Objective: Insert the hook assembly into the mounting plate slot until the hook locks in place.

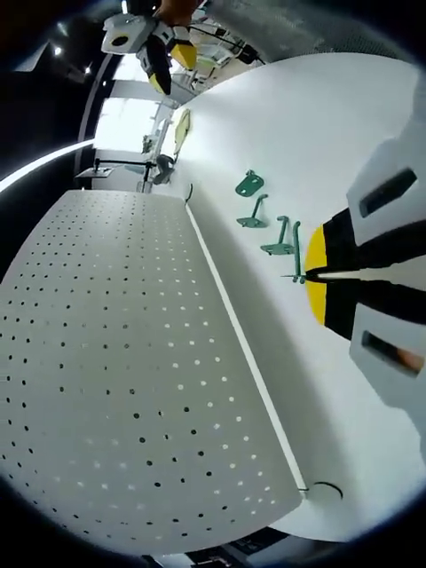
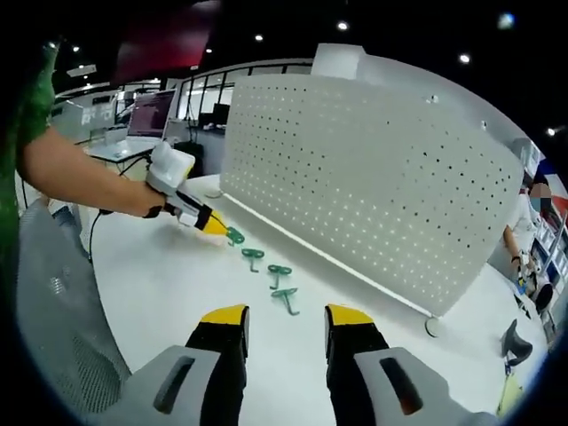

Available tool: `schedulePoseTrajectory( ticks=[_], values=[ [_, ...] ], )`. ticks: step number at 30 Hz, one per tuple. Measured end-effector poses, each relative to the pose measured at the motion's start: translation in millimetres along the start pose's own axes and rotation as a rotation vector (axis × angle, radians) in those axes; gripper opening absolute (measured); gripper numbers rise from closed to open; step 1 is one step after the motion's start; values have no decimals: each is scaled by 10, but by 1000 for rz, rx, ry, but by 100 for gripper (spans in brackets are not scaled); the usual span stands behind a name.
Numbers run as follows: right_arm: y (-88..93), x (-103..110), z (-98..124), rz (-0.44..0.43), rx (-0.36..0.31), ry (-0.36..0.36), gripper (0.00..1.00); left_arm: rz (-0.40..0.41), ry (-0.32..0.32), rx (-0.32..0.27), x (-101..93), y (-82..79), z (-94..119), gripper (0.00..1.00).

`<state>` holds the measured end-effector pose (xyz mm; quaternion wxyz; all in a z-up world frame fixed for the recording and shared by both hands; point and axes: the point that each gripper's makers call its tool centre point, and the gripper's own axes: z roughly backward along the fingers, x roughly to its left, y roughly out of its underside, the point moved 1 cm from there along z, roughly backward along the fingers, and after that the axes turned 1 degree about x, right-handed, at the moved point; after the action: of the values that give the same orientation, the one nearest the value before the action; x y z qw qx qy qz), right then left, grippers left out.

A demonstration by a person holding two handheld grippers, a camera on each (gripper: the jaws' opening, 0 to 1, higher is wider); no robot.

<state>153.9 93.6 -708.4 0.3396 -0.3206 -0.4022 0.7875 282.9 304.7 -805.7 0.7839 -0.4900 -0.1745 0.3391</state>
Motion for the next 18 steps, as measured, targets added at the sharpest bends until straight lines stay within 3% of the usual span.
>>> schedulePoseTrajectory(
  ticks=[18],
  values=[
    [-237, 228, -54, 87, -60, -61, 21, -62, 65, -56, -425, -355, 327, 2]
  ],
)
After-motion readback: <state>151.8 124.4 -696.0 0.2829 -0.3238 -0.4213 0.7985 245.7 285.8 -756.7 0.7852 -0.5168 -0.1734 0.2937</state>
